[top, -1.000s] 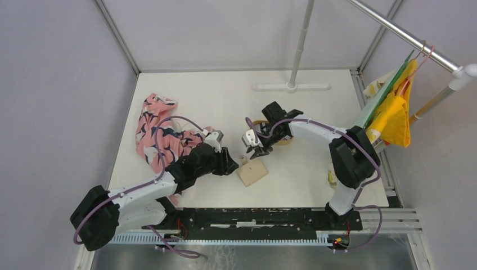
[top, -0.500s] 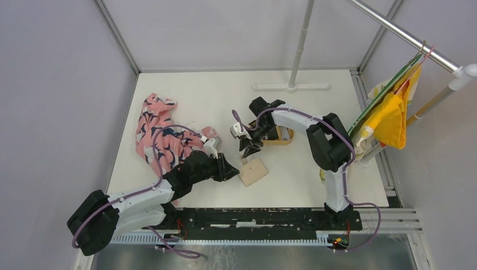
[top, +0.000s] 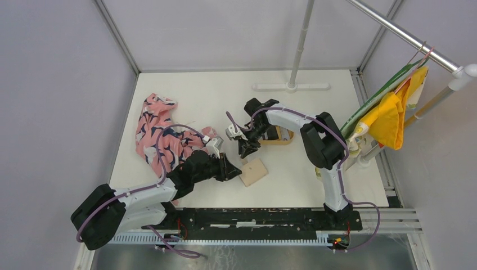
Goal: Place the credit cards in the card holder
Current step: Close the card holder at the center of the board.
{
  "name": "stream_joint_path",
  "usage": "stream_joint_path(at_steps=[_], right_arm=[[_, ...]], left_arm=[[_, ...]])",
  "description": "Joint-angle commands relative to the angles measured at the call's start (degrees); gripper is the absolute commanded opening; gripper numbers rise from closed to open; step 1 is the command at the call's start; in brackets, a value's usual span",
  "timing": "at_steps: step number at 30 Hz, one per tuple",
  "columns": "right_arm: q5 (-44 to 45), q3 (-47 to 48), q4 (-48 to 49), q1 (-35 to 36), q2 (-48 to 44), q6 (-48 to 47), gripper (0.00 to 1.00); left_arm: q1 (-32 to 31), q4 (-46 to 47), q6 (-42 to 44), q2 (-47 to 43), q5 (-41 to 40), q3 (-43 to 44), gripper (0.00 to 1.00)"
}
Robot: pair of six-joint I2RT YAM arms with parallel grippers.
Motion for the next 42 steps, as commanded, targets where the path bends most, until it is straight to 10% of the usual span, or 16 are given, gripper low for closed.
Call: stream_joint_path(at_steps=[1,24,42], right_arm=[[0.71,1.98,-2.12,0.14,0.13,-0.37,0.29],[0.35,0.67,-3.32,0.12,-2.14,-0.87,0.00],[0.48,-11.92,6.79,0.07,-11.48,5.45,0.00]], left_arm=[[0.10,3.31,-2.28,0.81,0.53,0.09,0.28],[0.00,7.49,-5.92,4.92,3.32,1.49,0.25],[-2.44,9.01,-9.92,19.09,-1.05,5.51,0.11]])
